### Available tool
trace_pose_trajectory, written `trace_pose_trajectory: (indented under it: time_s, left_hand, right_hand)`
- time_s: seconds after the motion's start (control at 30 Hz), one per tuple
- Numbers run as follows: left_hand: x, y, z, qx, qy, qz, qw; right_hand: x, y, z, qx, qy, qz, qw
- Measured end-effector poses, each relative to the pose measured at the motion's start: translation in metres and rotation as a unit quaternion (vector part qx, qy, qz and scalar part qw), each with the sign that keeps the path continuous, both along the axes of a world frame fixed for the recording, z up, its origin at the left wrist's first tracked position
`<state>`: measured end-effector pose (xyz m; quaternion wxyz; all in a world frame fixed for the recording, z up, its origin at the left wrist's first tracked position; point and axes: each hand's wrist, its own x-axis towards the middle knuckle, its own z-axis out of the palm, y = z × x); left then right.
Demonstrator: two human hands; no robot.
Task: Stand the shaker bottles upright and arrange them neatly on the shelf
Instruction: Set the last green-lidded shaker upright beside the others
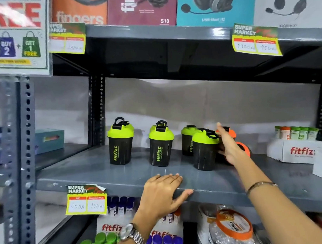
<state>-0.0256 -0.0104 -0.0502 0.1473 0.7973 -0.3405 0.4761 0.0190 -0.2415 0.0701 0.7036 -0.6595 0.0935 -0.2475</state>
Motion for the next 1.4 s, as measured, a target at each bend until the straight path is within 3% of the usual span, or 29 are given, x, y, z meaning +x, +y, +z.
trace_pose_trajectory:
  time_s: [0.13, 0.27, 0.33, 0.47, 0.57, 0.7, 0.8, 1.0, 1.13, 1.3, 1.4]
  left_hand:
    - [0.002, -0.001, -0.002, -0.013, -0.007, -0.006, 1.000]
    - [0.002, -0.001, -0.002, -0.014, -0.006, -0.003, 1.000]
    - [0.001, -0.001, -0.001, -0.015, -0.004, -0.002, 1.000]
    - [0.001, -0.003, 0.001, -0.017, -0.001, -0.004, 1.000]
    - [0.001, -0.003, 0.001, -0.018, -0.003, -0.008, 1.000]
    - [0.000, -0.001, -0.001, -0.016, -0.002, -0.002, 1.000]
    - [0.000, -0.001, -0.001, -0.013, -0.006, 0.001, 1.000]
    - [0.003, -0.001, -0.003, -0.012, -0.013, -0.003, 1.000]
    - [0.005, -0.001, -0.004, -0.016, -0.014, -0.005, 1.000]
    - [0.006, -0.002, -0.004, -0.017, -0.013, -0.003, 1.000]
    - [0.006, -0.002, -0.004, -0.017, -0.009, -0.001, 1.000]
  right_hand:
    - [-0.007, 0.003, -0.037, -0.012, -0.132, -0.135, 0.982]
    - [-0.004, 0.016, -0.047, -0.233, 0.009, -0.142, 0.962]
    - [-0.001, 0.018, -0.041, -0.290, 0.033, -0.153, 0.944]
    - [0.005, 0.007, -0.033, -0.241, 0.012, -0.073, 0.968]
    - [0.001, -0.001, -0.034, -0.207, 0.046, 0.023, 0.977]
    - [0.005, 0.004, -0.038, -0.285, 0.031, -0.016, 0.958]
    - [0.010, 0.006, -0.036, -0.269, 0.022, -0.026, 0.962]
    - [0.010, 0.003, -0.038, -0.230, 0.050, 0.081, 0.969]
    - [0.011, 0.008, -0.042, -0.268, 0.037, 0.026, 0.962]
    - [0.012, 0.007, -0.040, -0.225, 0.030, 0.075, 0.971]
    - [0.012, 0.012, -0.039, -0.259, 0.003, 0.051, 0.965]
